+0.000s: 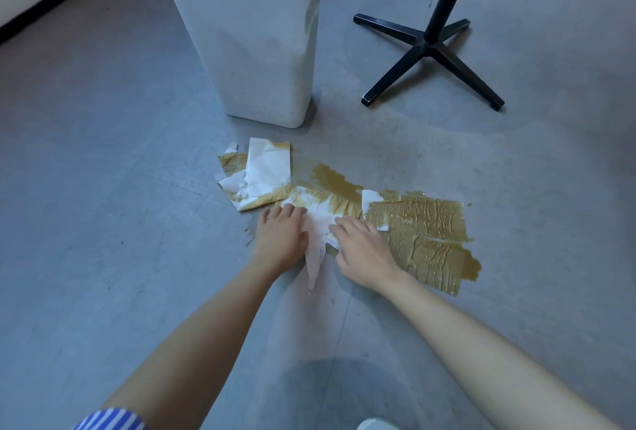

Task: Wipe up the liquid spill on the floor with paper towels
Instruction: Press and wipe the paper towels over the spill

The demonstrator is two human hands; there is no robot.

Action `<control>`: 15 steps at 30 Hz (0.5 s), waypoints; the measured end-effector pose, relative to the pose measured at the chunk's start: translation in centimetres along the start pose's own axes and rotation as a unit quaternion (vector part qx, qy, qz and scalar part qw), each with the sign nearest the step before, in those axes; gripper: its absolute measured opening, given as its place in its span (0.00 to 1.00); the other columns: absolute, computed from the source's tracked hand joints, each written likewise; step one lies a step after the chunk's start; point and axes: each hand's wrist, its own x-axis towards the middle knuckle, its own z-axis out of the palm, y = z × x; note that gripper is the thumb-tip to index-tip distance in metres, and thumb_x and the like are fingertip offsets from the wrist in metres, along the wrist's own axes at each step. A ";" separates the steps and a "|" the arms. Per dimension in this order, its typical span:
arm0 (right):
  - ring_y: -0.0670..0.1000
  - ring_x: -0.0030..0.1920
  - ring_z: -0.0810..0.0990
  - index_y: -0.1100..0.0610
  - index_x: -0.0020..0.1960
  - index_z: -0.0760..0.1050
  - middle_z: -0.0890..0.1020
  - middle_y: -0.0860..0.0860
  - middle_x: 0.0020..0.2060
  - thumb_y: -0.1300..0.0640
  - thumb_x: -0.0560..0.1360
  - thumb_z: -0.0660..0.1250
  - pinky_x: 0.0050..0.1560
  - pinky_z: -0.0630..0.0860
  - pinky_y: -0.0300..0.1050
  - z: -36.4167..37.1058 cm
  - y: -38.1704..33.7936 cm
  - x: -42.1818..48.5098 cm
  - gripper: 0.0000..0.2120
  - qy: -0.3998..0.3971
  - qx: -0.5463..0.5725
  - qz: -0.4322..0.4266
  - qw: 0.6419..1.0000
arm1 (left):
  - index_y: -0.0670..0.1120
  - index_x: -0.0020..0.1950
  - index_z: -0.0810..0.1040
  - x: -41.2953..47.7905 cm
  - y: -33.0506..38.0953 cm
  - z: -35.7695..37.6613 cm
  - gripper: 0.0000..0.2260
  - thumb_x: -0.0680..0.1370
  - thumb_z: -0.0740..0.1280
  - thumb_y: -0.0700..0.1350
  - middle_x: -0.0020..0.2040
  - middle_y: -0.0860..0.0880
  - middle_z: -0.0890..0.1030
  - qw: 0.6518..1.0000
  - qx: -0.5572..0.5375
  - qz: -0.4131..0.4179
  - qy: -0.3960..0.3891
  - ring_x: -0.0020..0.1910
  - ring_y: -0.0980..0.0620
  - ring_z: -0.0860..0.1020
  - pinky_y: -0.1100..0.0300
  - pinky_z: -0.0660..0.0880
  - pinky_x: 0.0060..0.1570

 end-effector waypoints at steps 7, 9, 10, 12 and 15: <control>0.53 0.58 0.70 0.55 0.56 0.76 0.75 0.50 0.55 0.57 0.74 0.60 0.58 0.64 0.48 0.0 0.5 0.1 0.13 0.036 0.048 0.083 0.995 | 0.50 0.50 0.79 1.8 0.5 -0.1 0.06 0.76 0.64 0.46 0.48 0.51 0.80 0.985 -0.114 -0.126 -0.008 0.58 0.48 0.68 0.53 0.60 0.52; 0.53 0.57 0.70 0.54 0.54 0.77 0.76 0.49 0.53 0.54 0.75 0.61 0.58 0.65 0.48 0.1 0.5 0.3 0.10 0.038 0.081 0.105 0.990 | 0.52 0.45 0.78 1.9 0.4 -0.5 0.03 0.75 0.65 0.47 0.43 0.53 0.79 0.974 -0.167 -0.154 -0.011 0.56 0.50 0.68 0.52 0.61 0.52; 0.53 0.57 0.70 0.53 0.53 0.77 0.76 0.49 0.52 0.52 0.75 0.62 0.57 0.65 0.49 0.1 0.4 0.5 0.10 0.040 0.091 0.115 0.988 | 0.52 0.43 0.77 2.0 0.4 -0.7 0.02 0.75 0.66 0.48 0.40 0.54 0.77 0.965 -0.203 -0.165 -0.016 0.53 0.50 0.69 0.52 0.63 0.53; 0.52 0.57 0.71 0.51 0.52 0.77 0.77 0.48 0.51 0.45 0.73 0.64 0.57 0.65 0.48 0.0 0.0 1.0 0.13 0.041 0.104 0.128 0.985 | 0.50 0.38 0.75 2.4 0.4 -1.2 0.06 0.74 0.69 0.47 0.33 0.54 0.74 0.933 -0.310 -0.180 -0.033 0.43 0.51 0.73 0.56 0.67 0.44; 0.51 0.58 0.71 0.50 0.55 0.71 0.77 0.45 0.53 0.33 0.65 0.67 0.57 0.67 0.49 -0.6 -1.1 1.4 0.27 0.049 0.139 0.157 0.977 | 0.47 0.31 0.71 2.7 0.9 -2.2 0.14 0.73 0.72 0.45 0.28 0.52 0.71 0.884 -0.413 -0.215 -0.051 0.29 0.52 0.69 0.61 0.63 0.30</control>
